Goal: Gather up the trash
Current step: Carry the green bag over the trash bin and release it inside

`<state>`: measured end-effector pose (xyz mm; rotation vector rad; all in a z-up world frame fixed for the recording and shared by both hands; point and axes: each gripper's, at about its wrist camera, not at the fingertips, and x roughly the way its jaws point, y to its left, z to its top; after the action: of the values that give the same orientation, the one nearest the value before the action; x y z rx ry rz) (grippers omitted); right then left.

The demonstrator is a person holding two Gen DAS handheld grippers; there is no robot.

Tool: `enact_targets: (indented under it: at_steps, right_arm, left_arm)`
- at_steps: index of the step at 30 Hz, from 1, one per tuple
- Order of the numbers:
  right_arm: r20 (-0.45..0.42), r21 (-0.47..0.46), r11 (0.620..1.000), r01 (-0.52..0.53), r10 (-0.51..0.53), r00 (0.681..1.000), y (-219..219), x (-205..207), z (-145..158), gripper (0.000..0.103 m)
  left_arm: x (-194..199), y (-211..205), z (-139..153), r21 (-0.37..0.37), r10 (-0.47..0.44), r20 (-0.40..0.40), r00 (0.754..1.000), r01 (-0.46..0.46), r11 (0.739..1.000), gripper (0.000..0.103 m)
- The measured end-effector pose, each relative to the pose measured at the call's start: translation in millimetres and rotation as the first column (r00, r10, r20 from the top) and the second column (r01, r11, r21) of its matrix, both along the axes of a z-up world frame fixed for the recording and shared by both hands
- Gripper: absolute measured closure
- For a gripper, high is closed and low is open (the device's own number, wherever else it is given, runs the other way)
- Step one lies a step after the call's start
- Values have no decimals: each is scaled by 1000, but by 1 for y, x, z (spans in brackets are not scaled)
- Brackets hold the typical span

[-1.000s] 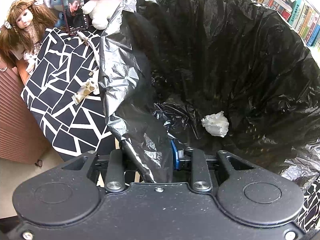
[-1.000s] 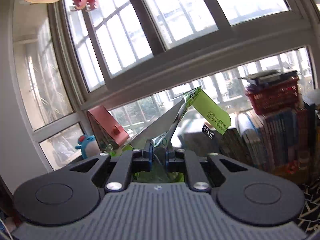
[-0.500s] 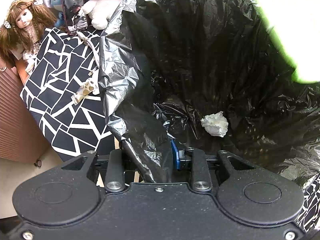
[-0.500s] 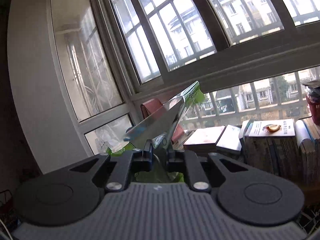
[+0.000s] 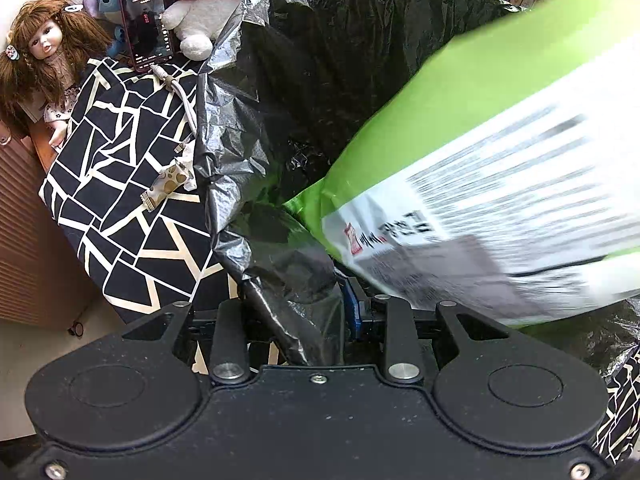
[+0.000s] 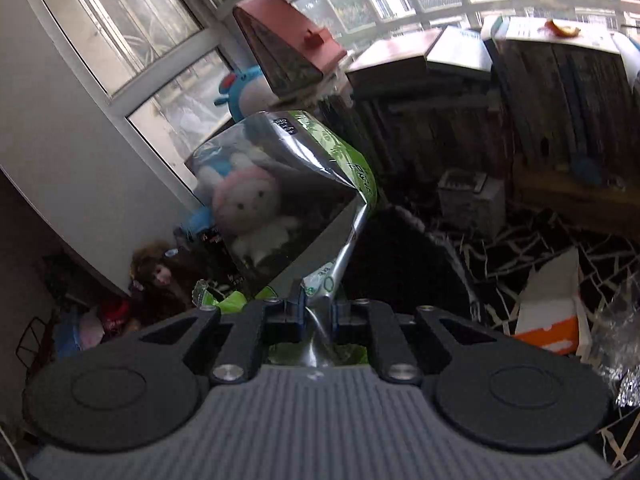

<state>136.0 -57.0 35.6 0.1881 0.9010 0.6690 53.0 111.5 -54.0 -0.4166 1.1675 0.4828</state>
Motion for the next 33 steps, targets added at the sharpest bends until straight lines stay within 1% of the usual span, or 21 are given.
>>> enact_targets:
  at_steps: [2,5,8,12,18,24,29,33]
  right_arm:
    - [-40,-41,999,-10,9,999,6,4,-15,87]
    - [-92,-100,994,-33,24,995,15,9,-30,86]
    - [-138,-141,989,-52,32,990,22,13,-42,86]
    - [-194,-190,980,-60,23,981,31,22,-51,86]
    - [-247,-250,966,-62,-2,969,44,37,-62,85]
    - [-290,-318,945,-73,-23,957,57,48,-80,84]
    - [-317,-355,930,-94,-25,948,65,51,-96,78]
    - [-347,-375,922,-98,-42,937,65,53,-109,76]
  left_arm:
    - [0,0,0,0,1,0,1000,-1,1000,75]
    - [1,-1,0,1,0,1,1000,0,1000,75]
    - [1,-1,0,0,0,0,1000,0,1000,74]
    - [0,0,0,0,1,1,1000,-1,1000,74]
    - [1,0,0,0,1,1,1000,-1,1000,74]
    - [2,-1,0,-2,2,2,1000,-2,1000,74]
    - [2,-1,0,-5,4,5,1000,-4,1000,74]
    - [2,-1,0,-6,3,5,1000,-3,1000,73]
